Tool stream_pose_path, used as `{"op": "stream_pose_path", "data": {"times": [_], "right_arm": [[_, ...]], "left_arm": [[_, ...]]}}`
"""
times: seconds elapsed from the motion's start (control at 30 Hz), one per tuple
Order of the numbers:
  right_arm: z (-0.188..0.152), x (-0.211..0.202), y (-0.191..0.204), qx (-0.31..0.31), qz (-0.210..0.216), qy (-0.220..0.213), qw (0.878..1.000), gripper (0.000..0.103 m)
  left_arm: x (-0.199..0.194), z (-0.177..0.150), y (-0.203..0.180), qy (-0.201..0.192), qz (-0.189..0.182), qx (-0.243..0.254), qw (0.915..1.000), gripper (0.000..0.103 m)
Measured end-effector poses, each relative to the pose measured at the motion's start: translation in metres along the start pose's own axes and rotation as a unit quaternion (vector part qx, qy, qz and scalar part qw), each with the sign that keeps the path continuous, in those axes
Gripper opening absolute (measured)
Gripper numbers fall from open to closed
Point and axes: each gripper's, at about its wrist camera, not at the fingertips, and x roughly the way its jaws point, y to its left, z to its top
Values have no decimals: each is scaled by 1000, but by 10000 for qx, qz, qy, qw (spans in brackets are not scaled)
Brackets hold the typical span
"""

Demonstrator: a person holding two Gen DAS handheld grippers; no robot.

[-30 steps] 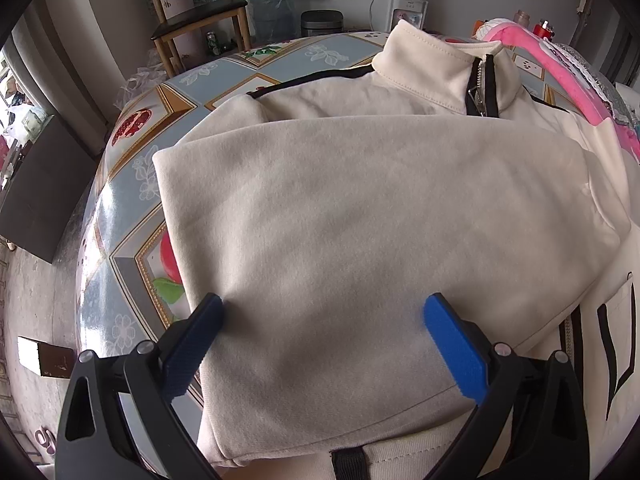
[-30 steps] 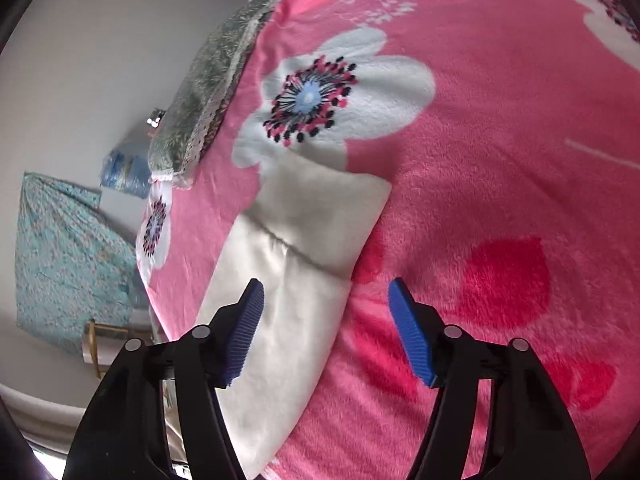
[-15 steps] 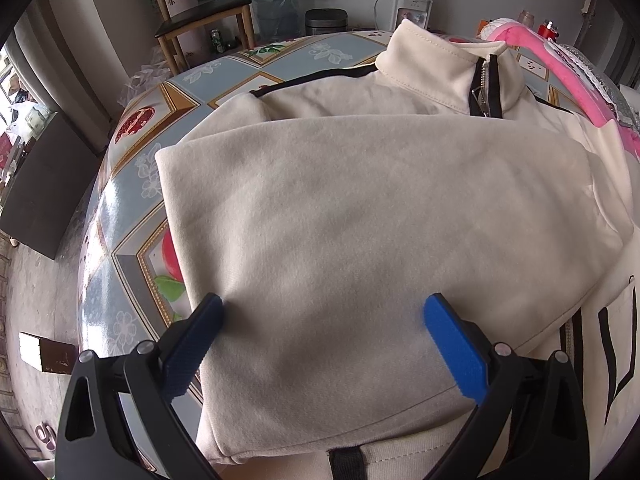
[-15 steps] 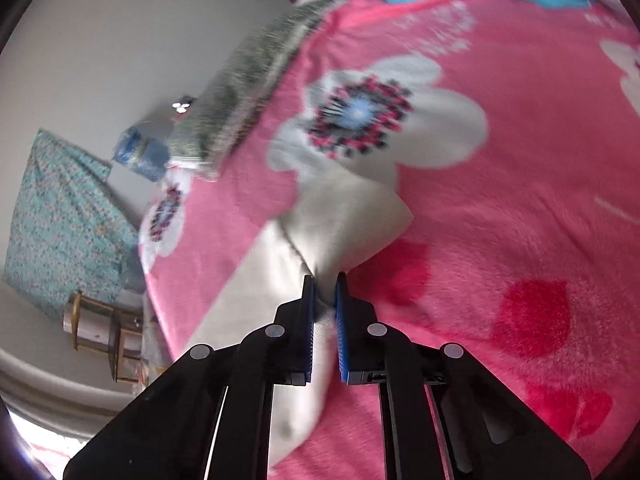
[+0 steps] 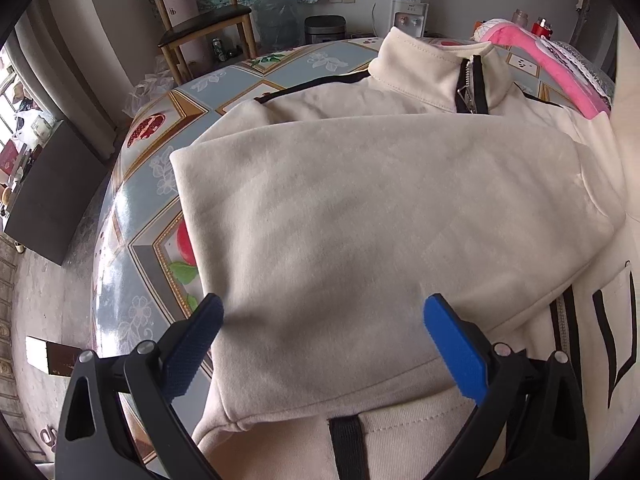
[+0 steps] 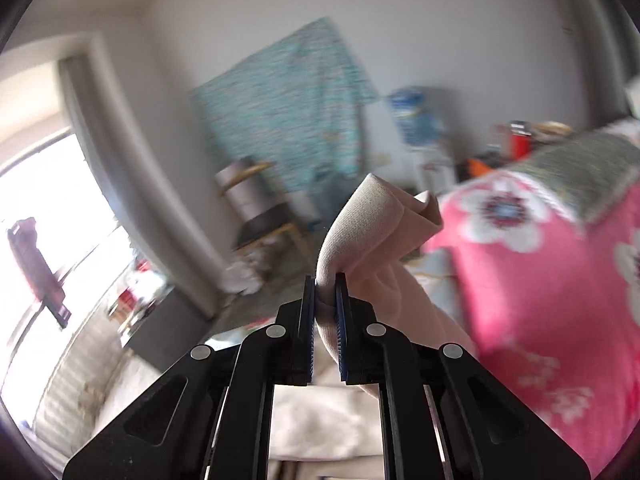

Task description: Fold large clothes

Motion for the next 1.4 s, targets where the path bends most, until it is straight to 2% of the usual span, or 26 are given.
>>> {"op": "stream_pose_path", "data": {"times": [0.1, 0.2, 0.27, 0.33, 0.4, 0.43, 0.47, 0.5, 0.57, 0.6, 0.67, 0.73, 0.83, 0.9, 0.93, 1.03, 1.17, 1.3, 1.4], "right_arm": [[-32, 41, 46, -264, 435, 359, 9981, 9], [-91, 102, 77, -500, 433, 1084, 9919, 9], [-140, 144, 89, -626, 309, 1680, 9833, 9], [-189, 181, 98, -714, 190, 2341, 9694, 10], [-227, 203, 98, -591, 296, 2902, 9547, 14], [-238, 206, 99, -537, 363, 3038, 9505, 15], [-244, 206, 97, -498, 411, 3110, 9482, 24], [-247, 201, 97, -433, 456, 3120, 9480, 40], [-242, 184, 89, -228, 618, 2932, 9538, 60], [-239, 173, 85, -146, 691, 2794, 9576, 62], [-232, 154, 71, 19, 688, 2612, 9628, 62], [-231, 138, 53, 209, 513, 2471, 9674, 62], [-236, 113, 25, 360, 76, 2357, 9711, 48], [-242, 102, 6, 496, -210, 2350, 9705, 38], [-246, 97, -1, 553, -324, 2351, 9699, 36], [-260, 82, -21, 719, -651, 2335, 9675, 35], [-274, 67, -36, 941, -702, 2200, 9684, 35], [-282, 59, -46, 1139, -684, 2091, 9688, 33], [-284, 59, -50, 1238, -623, 2040, 9691, 33]], "left_arm": [[-17, -6, 7, -253, -98, -202, 9994, 99], [-36, -15, 14, -472, -278, -297, 9981, 99], [-48, -21, 18, -628, -396, -293, 9968, 99], [-57, -26, 22, -754, -572, -268, 9951, 99], [-63, -29, 25, -808, -746, -235, 9937, 99], [-64, -30, 26, -817, -826, -219, 9930, 99], [-65, -30, 26, -815, -906, -207, 9923, 99], [-66, -29, 27, -819, -1013, -206, 9913, 99], [-67, -26, 29, -837, -1237, -234, 9885, 99], [-67, -24, 29, -847, -1361, -267, 9867, 99], [-66, -18, 28, -871, -1604, -359, 9826, 99], [-61, -8, 26, -860, -1812, -467, 9786, 99], [-50, 5, 21, -787, -1949, -597, 9758, 96], [-36, 13, 19, -625, -1934, -745, 9763, 90], [-28, 16, 20, -511, -1941, -836, 9761, 87], [-4, 23, 20, -153, -1885, -1020, 9766, 69], [12, 27, 20, 11, -1782, -1059, 9783, 47], [15, 26, 18, 7, -1602, -942, 9826, 39], [16, 27, 17, 7, -1478, -892, 9850, 23]]}}
